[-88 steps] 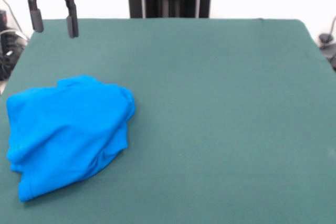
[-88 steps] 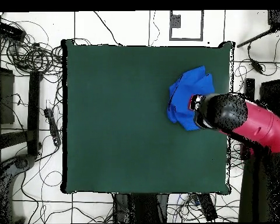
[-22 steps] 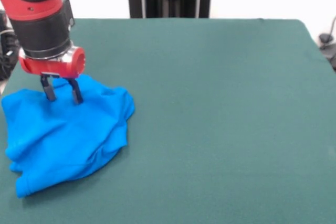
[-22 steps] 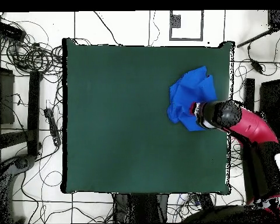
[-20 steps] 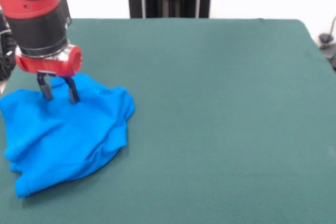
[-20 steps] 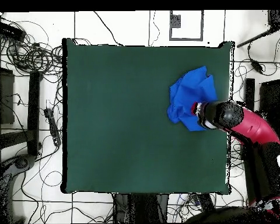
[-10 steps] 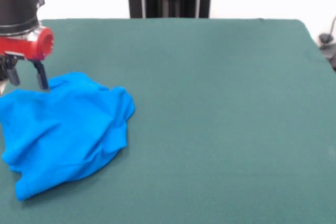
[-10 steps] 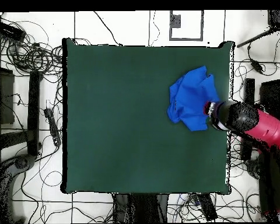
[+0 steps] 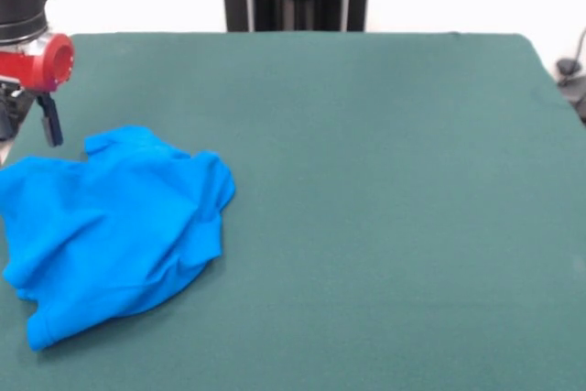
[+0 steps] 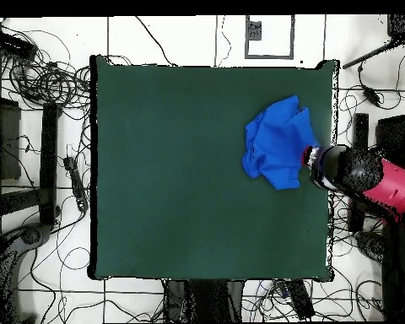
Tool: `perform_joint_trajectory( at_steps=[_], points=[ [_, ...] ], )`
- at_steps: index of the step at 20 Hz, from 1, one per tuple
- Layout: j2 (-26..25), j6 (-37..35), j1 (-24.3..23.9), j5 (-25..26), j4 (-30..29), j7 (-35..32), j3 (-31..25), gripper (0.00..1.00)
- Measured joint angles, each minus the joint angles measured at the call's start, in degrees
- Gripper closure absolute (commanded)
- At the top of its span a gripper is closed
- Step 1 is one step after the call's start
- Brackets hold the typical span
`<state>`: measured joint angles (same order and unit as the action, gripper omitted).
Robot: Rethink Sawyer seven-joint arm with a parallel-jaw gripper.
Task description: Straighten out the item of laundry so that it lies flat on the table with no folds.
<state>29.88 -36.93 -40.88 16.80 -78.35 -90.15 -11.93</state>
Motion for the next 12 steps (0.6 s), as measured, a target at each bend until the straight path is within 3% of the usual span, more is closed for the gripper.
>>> perform_joint_trajectory(
  at_steps=[12],
  points=[
    [0.6, 0.0, 0.3, 0.2, -1.5, 0.0, -0.1, 0.0]
  ],
)
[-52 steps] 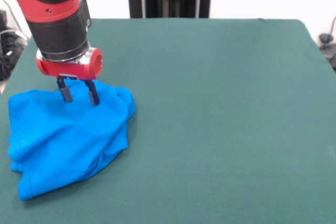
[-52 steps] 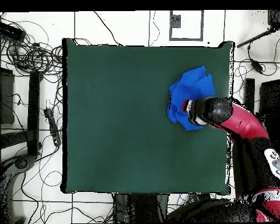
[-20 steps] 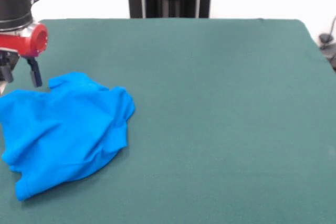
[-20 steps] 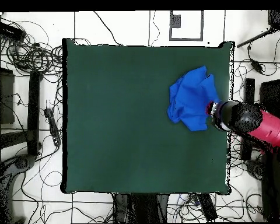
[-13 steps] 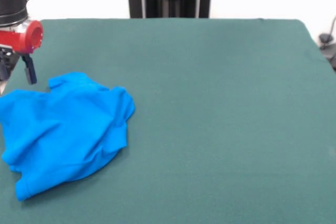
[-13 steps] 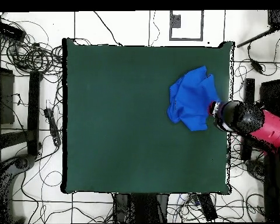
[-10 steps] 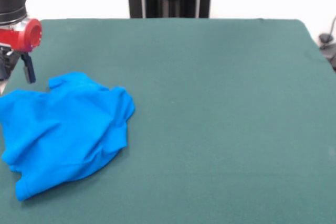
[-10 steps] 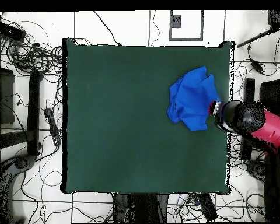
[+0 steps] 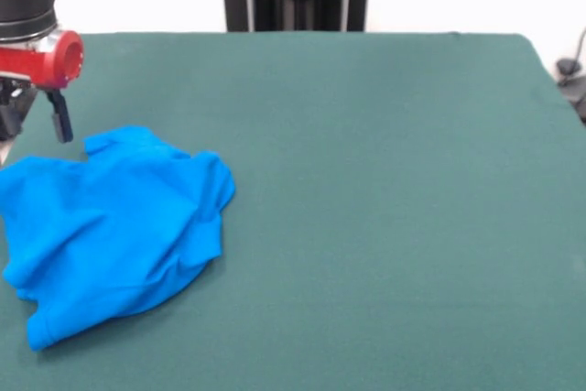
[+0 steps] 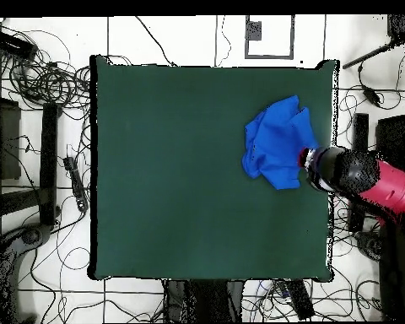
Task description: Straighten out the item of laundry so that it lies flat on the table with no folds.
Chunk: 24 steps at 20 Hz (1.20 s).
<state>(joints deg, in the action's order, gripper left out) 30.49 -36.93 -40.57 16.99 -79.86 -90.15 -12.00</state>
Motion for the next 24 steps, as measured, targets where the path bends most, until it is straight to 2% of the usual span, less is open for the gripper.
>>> perform_joint_trajectory(
  at_steps=[24],
  points=[
    [0.8, 5.4, 2.1, 0.0, -6.7, 0.0, 0.0, 0.0]
  ],
)
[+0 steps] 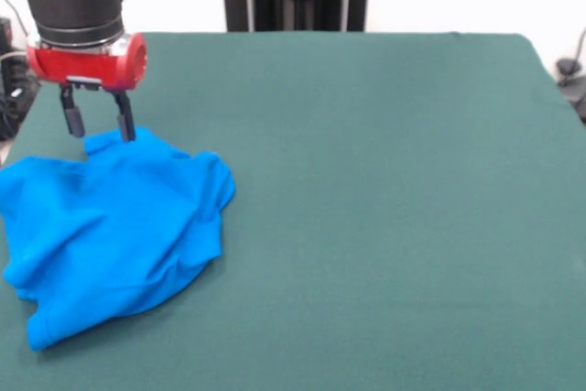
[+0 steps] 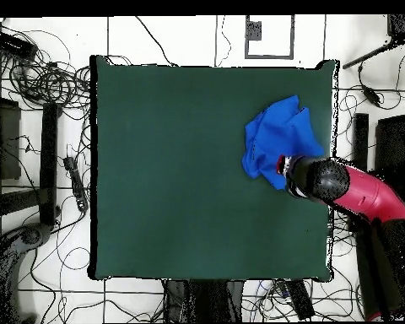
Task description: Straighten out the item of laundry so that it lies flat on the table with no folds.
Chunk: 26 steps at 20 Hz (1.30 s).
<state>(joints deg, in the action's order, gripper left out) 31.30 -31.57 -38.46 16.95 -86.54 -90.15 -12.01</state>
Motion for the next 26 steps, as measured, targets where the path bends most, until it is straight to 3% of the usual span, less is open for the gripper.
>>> perform_joint_trajectory(
  at_steps=[26],
  points=[
    [-0.4, 4.8, 0.2, 0.0, -3.1, 0.0, 0.0, 0.0]
  ],
)
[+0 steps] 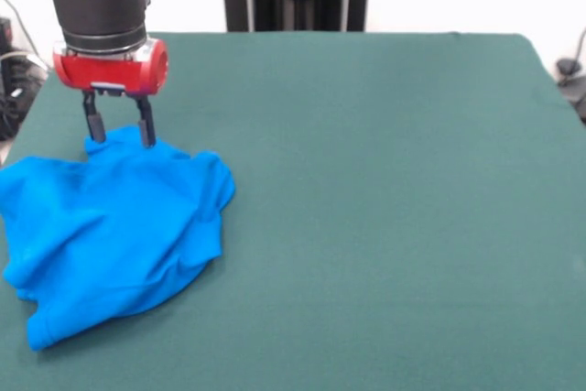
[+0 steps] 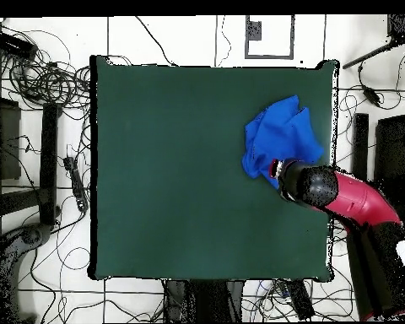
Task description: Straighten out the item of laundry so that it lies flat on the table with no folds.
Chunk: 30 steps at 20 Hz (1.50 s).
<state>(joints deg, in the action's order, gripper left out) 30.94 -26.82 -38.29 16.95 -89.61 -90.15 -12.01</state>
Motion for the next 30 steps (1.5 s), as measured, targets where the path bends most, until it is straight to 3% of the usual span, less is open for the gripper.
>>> perform_joint_trajectory(
  at_steps=[30],
  points=[
    [0.2, 4.0, 0.0, 0.0, -6.0, 0.0, 1.3, 0.0]
  ],
)
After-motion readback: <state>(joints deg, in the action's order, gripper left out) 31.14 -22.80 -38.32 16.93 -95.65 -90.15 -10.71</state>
